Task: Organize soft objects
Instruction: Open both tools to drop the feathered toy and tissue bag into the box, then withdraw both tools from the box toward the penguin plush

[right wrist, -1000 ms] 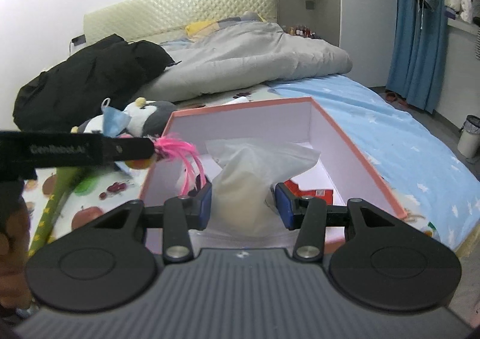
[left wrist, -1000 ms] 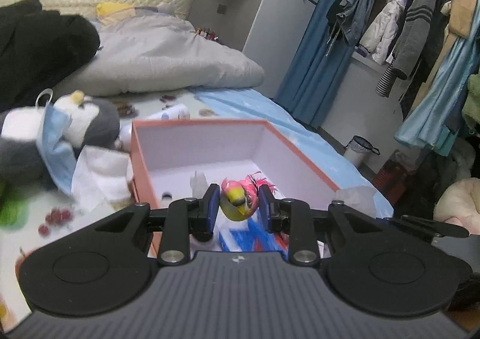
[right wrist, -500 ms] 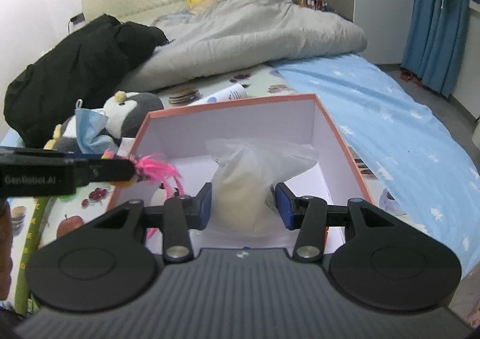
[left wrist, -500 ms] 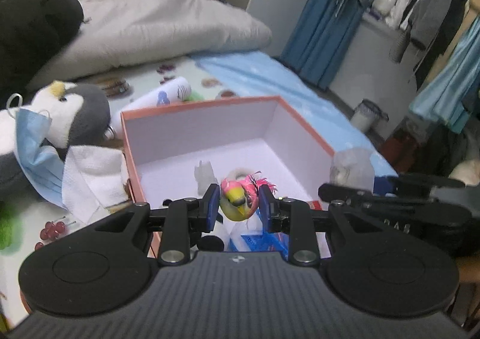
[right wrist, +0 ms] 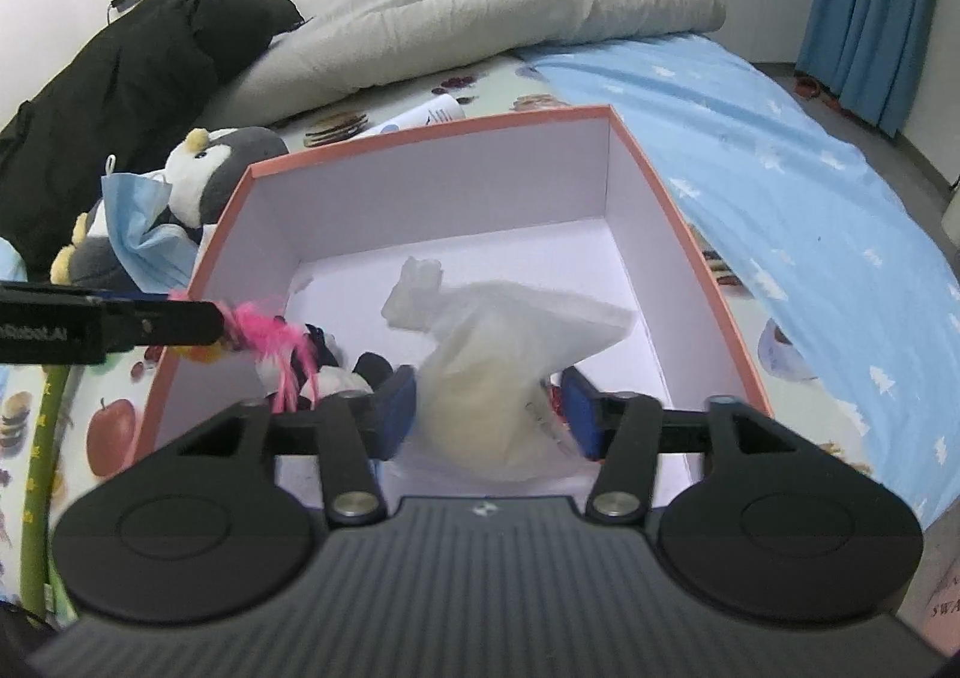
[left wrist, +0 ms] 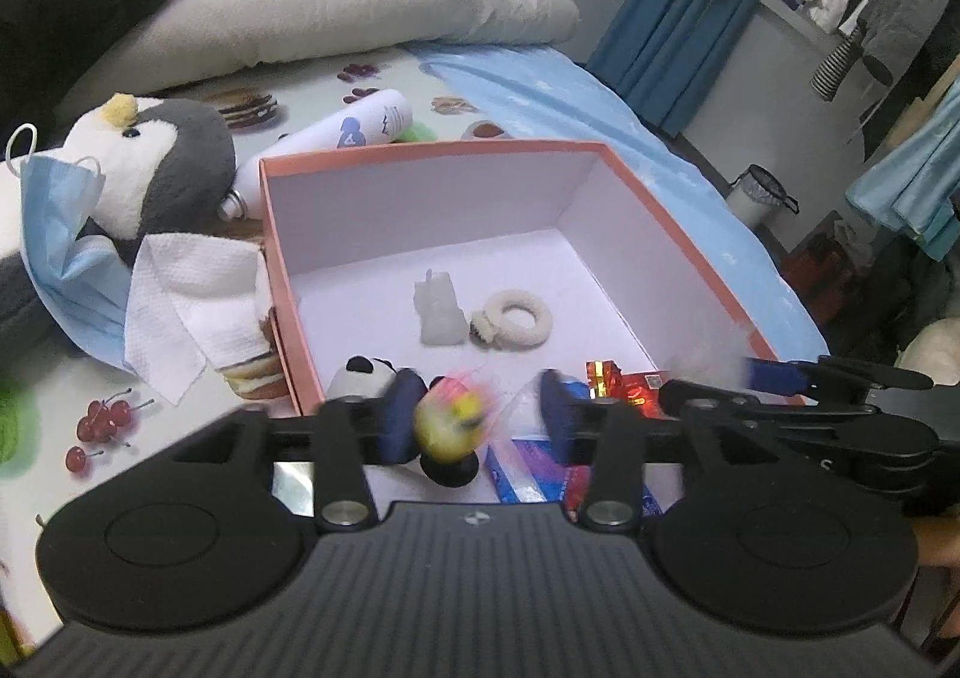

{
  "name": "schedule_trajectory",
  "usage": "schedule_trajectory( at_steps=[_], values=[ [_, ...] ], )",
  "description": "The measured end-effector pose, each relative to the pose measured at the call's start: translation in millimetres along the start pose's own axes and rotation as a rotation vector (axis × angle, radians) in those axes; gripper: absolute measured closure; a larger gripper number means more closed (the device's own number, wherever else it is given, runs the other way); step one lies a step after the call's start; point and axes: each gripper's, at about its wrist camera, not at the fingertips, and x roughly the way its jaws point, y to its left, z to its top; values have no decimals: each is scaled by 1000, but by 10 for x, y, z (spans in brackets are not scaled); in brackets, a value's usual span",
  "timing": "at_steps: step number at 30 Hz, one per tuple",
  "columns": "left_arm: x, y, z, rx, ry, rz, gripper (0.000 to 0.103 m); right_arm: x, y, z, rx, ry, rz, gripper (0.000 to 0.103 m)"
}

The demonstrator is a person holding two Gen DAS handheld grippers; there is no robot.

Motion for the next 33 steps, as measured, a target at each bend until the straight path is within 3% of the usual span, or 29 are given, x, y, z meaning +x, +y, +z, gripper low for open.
schedule_trajectory(
  at_steps=[14,21,33],
  values=[
    [-521,-66,-85,46,-150,14,49,-343,99,-138,11,-133,14,27],
    [-789,-46,-262,58,-208,-5,49,-587,295,-302,5,-215,38,27],
    [-1161,-9,-645,86,-288,27,49,-832,616,-613,-21,-291,45,27]
  ],
)
